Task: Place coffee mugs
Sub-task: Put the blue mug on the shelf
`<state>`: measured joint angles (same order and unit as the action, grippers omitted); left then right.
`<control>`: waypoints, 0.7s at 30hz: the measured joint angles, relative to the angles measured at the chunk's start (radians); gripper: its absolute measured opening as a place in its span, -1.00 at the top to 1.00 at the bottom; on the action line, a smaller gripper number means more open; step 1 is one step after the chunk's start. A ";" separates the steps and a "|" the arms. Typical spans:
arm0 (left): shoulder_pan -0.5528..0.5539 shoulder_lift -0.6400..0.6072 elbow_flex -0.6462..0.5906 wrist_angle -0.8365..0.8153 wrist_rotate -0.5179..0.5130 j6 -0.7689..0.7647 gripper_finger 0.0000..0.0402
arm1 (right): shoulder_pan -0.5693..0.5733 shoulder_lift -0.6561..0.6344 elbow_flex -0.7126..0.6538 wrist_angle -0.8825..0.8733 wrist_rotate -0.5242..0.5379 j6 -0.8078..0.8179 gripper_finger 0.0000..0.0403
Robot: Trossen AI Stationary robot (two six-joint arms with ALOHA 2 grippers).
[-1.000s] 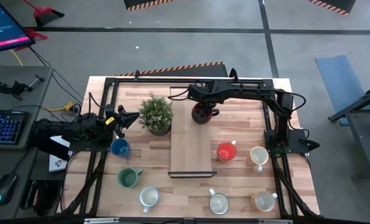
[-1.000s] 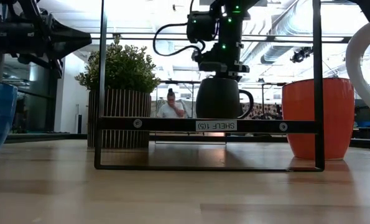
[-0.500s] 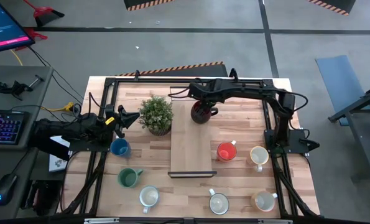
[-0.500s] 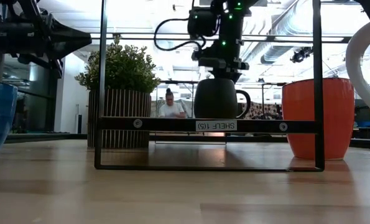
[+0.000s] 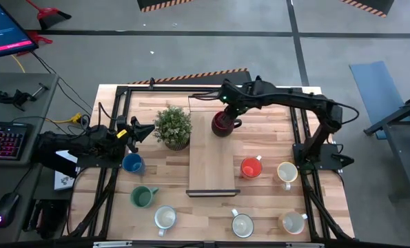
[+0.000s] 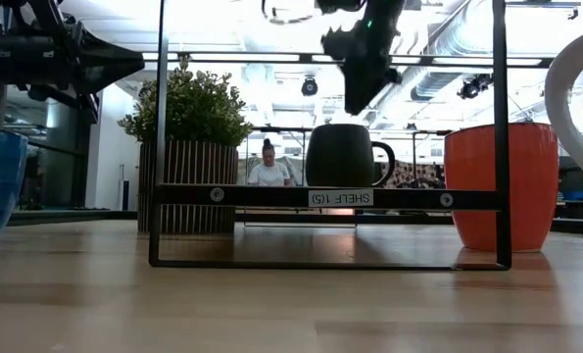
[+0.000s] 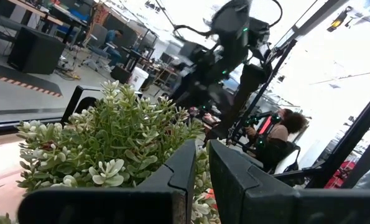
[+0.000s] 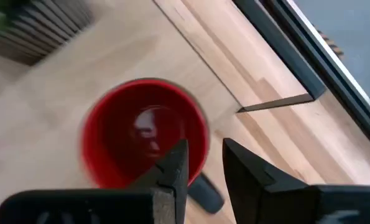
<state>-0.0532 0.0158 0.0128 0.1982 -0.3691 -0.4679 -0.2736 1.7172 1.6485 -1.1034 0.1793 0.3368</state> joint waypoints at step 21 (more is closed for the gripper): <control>0.000 0.000 0.000 0.003 0.000 -0.002 0.83 | 0.307 -0.590 -0.483 0.152 0.098 0.030 0.62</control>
<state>-0.0532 0.0158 0.0128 0.2016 -0.3691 -0.4694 0.0338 1.1267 1.1653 -0.9513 0.2776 0.3664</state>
